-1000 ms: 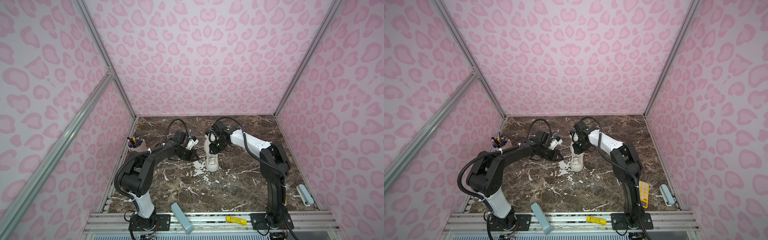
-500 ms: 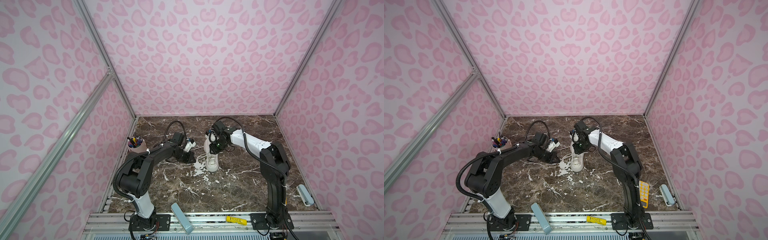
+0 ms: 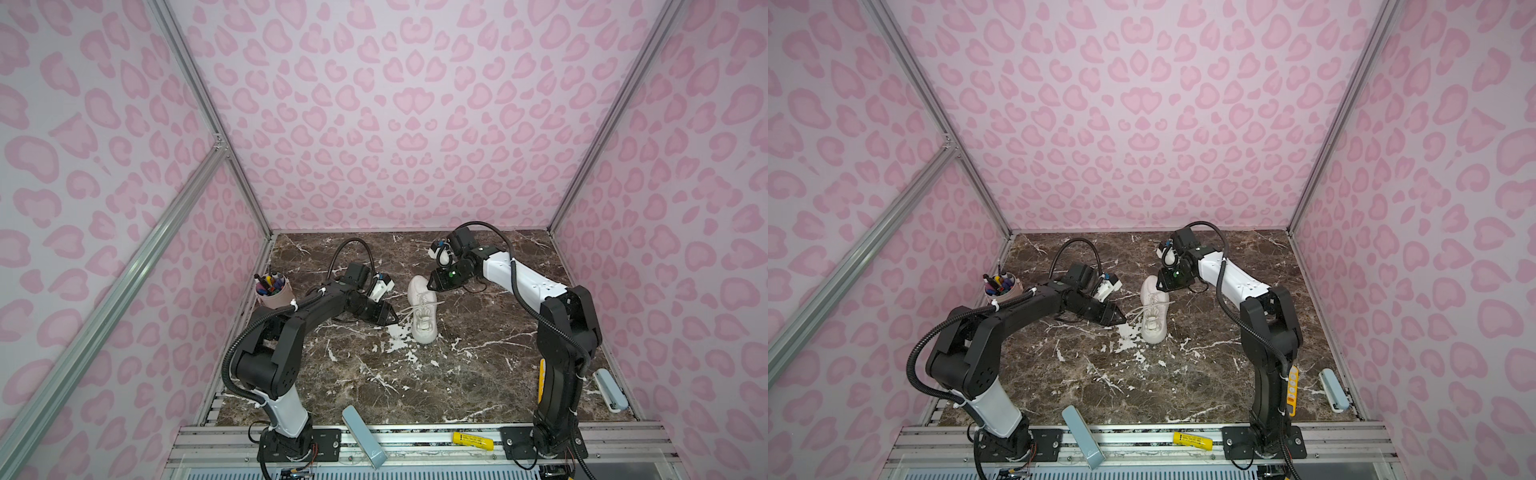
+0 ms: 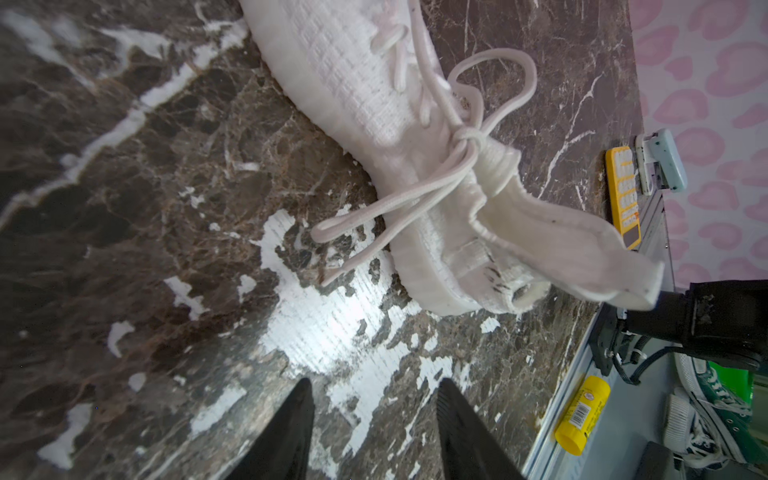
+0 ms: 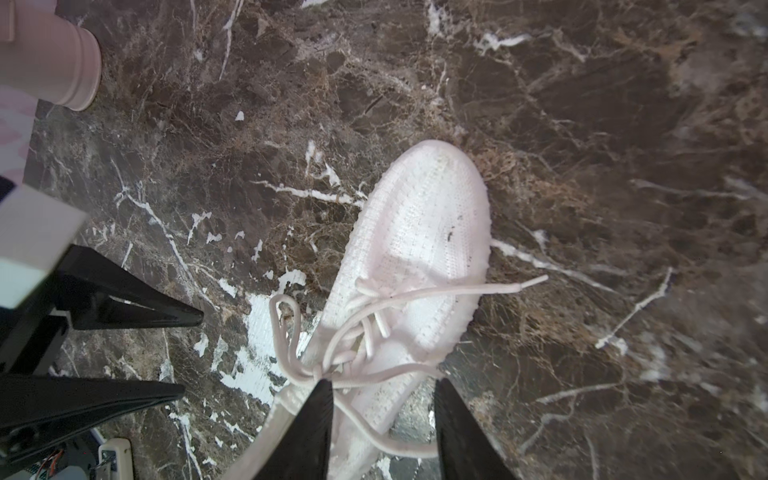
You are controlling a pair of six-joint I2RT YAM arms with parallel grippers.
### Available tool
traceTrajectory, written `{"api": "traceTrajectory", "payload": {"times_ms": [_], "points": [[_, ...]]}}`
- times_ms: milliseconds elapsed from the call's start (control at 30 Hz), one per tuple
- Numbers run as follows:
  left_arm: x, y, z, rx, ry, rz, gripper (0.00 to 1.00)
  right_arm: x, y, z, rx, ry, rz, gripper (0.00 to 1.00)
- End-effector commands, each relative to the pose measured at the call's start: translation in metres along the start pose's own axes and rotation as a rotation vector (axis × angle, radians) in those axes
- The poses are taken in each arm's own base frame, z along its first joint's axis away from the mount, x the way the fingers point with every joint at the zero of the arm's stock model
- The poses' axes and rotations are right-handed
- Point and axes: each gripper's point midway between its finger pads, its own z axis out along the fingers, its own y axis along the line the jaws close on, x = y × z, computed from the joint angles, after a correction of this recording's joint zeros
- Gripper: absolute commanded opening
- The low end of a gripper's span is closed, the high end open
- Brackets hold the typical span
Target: Tie the shoes
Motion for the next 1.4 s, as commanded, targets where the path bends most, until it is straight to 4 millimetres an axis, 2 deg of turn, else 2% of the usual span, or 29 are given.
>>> {"api": "traceTrajectory", "payload": {"times_ms": [0,133,200,300,467,600,700,867,1033,1200,1367], "points": [[-0.012,0.003,-0.009,-0.042,-0.024,0.062,0.52,-0.002,-0.010,0.010,-0.016,0.005,0.075,0.43],[-0.016,0.005,-0.009,-0.050,-0.020,0.064,0.52,-0.001,-0.032,0.023,0.070,0.038,0.087,0.43],[-0.018,0.006,-0.010,-0.063,-0.023,0.072,0.52,-0.001,-0.037,0.030,0.060,0.054,0.115,0.42],[-0.024,0.007,-0.013,-0.086,-0.033,0.130,0.52,-0.006,-0.039,0.031,0.062,0.046,0.111,0.42],[-0.037,0.004,-0.009,-0.164,-0.019,0.396,0.52,-0.006,-0.036,0.021,0.059,0.042,0.063,0.41],[-0.049,0.016,0.003,-0.202,0.029,0.451,0.52,0.005,-0.027,0.011,0.028,0.060,0.023,0.39],[-0.043,0.022,0.018,-0.203,0.066,0.466,0.51,0.012,-0.021,0.004,0.015,0.071,0.024,0.38],[-0.050,0.010,0.026,-0.204,0.023,0.584,0.49,0.022,-0.015,-0.003,-0.004,0.073,0.013,0.38],[-0.062,0.005,0.025,-0.247,0.041,0.657,0.48,0.036,-0.027,-0.006,0.030,0.093,-0.035,0.37],[-0.062,0.007,0.035,-0.321,0.105,0.791,0.48,0.028,-0.039,-0.018,0.026,0.044,0.009,0.37],[-0.062,0.008,0.039,-0.344,0.113,0.837,0.48,0.031,-0.047,-0.024,0.032,0.048,0.022,0.37]]}}
